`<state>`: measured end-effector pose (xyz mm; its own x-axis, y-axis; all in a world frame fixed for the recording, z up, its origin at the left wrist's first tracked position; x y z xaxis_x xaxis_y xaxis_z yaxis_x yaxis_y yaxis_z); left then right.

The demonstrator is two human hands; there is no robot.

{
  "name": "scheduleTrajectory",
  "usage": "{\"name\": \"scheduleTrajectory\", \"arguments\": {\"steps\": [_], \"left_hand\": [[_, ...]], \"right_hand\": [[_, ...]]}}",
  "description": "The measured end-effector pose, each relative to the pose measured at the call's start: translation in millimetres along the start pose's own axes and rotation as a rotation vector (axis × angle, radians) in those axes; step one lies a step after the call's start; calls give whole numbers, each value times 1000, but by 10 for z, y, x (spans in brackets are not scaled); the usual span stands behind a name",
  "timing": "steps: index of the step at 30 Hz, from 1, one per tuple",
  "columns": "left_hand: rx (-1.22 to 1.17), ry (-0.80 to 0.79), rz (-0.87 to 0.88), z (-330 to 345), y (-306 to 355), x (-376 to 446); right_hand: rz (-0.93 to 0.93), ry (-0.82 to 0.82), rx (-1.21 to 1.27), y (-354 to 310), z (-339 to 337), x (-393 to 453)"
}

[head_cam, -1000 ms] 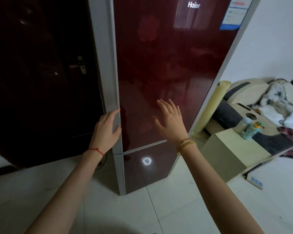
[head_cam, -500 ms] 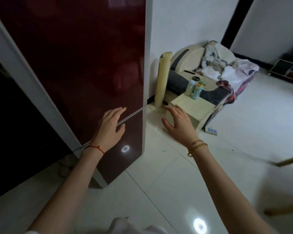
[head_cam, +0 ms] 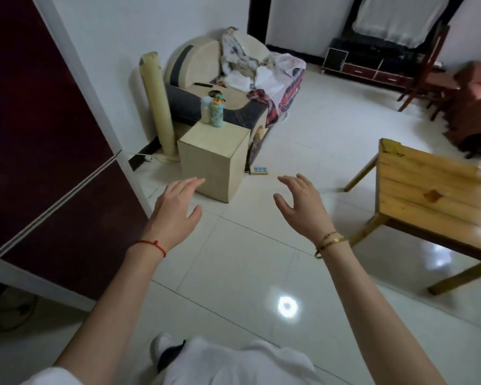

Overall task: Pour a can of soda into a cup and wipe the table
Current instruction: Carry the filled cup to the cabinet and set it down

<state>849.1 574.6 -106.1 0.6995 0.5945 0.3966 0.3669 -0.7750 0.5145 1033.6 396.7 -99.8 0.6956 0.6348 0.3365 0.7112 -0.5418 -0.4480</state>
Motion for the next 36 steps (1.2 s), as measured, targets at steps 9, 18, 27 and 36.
{"name": "scheduleTrajectory", "arguments": {"steps": [9,18,27,36], "left_hand": [[-122,-136,203,1028,1489,21],[-161,-296,407,2089,2614,126],[-238,-418,513,3243,3819,391],[-283,-496,599,4295,5223,846]], "right_hand": [[237,78,-74,1496,-916,-720],[481,221,-75,2740,-1479,-1202],[661,300,-88,4133,-1942,-1370],[764,328,-93,5403,-2620,-1197]]}}
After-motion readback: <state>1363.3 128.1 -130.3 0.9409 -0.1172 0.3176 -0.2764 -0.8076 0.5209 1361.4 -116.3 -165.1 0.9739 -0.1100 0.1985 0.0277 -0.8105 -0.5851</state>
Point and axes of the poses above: each hand's wrist, its own x-axis towards the middle knuckle, its own z-axis out of the palm, y = z × x, the point moved 9 cm from there along x, towards the middle knuckle, and after that the axes turned 13 degrees about y, right-handed, at the moved point
